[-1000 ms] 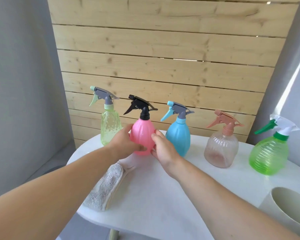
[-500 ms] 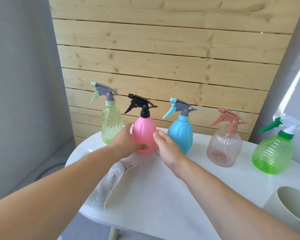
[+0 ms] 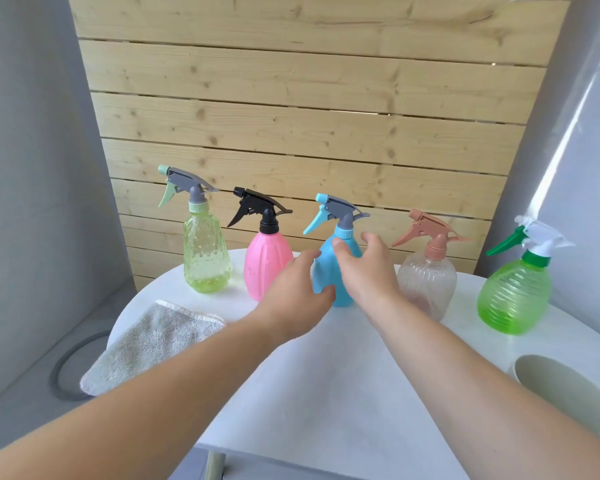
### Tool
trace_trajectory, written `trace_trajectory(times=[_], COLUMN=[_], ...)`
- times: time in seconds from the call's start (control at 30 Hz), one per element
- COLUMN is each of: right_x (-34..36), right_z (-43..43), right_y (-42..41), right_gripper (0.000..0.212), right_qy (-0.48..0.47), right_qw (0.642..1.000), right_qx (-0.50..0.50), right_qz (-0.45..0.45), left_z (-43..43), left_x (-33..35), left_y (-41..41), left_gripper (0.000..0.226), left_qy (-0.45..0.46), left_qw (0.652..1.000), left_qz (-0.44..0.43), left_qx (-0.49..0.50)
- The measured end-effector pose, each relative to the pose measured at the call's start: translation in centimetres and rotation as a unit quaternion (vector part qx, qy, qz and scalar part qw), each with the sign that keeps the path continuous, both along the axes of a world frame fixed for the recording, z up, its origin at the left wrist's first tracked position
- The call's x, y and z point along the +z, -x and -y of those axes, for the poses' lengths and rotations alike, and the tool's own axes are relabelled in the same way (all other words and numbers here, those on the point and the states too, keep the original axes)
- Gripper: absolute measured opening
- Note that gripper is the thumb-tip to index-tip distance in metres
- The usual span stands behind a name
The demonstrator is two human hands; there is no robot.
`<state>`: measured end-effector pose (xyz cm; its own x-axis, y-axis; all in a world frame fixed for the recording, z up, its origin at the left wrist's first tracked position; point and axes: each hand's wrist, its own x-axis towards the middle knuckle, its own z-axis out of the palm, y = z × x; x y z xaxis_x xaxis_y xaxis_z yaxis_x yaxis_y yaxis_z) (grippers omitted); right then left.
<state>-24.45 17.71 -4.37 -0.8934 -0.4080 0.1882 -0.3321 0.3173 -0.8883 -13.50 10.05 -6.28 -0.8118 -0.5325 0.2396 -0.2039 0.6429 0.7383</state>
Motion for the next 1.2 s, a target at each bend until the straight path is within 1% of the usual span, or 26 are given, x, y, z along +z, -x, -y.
trace_trajectory(times=[0.07,0.13,0.2,0.27,0.37,0.43,0.5,0.57,0.63,0.7,0.77,0.87,0.97,1.07,1.2], right_x=[-0.1,-0.2,-0.3,-0.2,0.0,0.6,1.3,2.1,3.0,3.7,4.3,5.0,5.0,4.9,4.6], right_z=[0.8,1.3,1.5,1.2,-0.1,-1.6,-3.6,-5.6,-7.8,-10.1,-12.2,-15.3,-18.0,-20.2,-22.5], right_y=[0.6,0.9,1.0,0.8,-0.4,-1.7,-3.3,-4.8,-6.2,-7.6,-8.7,-10.1,-11.4,-12.6,-13.9], right_gripper=[0.061,0.048,0.032,0.023,0.023,0.021,0.021,0.029,0.035,0.033,0.03,0.024,0.019,0.019,0.013], right_qy=[0.014,0.024,0.037,0.055,0.071,0.092,0.109,0.115,0.133,0.17,0.193,0.192,0.18,0.175,0.204], right_qw=[1.0,0.999,0.999,0.998,0.997,0.995,0.991,0.987,0.98,0.968,0.964,0.967,0.968,0.969,0.956], right_qx=[0.013,0.022,0.022,0.016,0.014,0.029,0.041,0.05,0.066,0.09,0.101,0.1,0.095,0.096,0.125], right_qz=[0.022,0.028,0.008,-0.009,0.003,0.035,0.072,0.1,0.133,0.163,0.155,0.134,0.144,0.148,0.172], left_z=[-0.2,-0.2,-0.3,-0.4,-1.8,-3.3,-4.7,-5.9,-7.5,-9.2,-10.9,-13.4,-15.9,-18.1,-20.1], left_x=[-0.2,-0.4,-0.7,-1.1,-1.4,-1.4,-1.4,-1.5,-0.9,-0.1,0.8,2.2,3.3,4.2,4.9], left_y=[0.9,1.5,1.6,1.5,0.1,-1.3,-2.7,-4.0,-5.4,-6.9,-8.5,-11.1,-13.5,-15.3,-16.9], left_gripper=[0.054,0.055,0.06,0.065,0.065,0.066,0.076,0.092,0.099,0.098,0.095,0.09,0.087,0.086,0.08], left_qy=[0.008,-0.01,-0.027,-0.035,-0.035,-0.024,0.003,0.027,0.036,0.051,0.062,0.054,0.042,0.032,0.012], left_qw=[1.0,0.999,0.999,0.999,0.999,0.997,0.996,0.996,0.996,0.995,0.996,0.997,0.998,0.999,1.0], left_qz=[0.026,0.035,0.033,0.024,-0.016,-0.051,-0.073,-0.075,-0.07,-0.064,-0.054,-0.039,-0.019,-0.003,0.019], left_qx=[-0.003,0.001,0.002,0.007,0.024,0.046,0.053,0.05,0.051,0.051,0.045,0.034,0.03,0.032,0.006])
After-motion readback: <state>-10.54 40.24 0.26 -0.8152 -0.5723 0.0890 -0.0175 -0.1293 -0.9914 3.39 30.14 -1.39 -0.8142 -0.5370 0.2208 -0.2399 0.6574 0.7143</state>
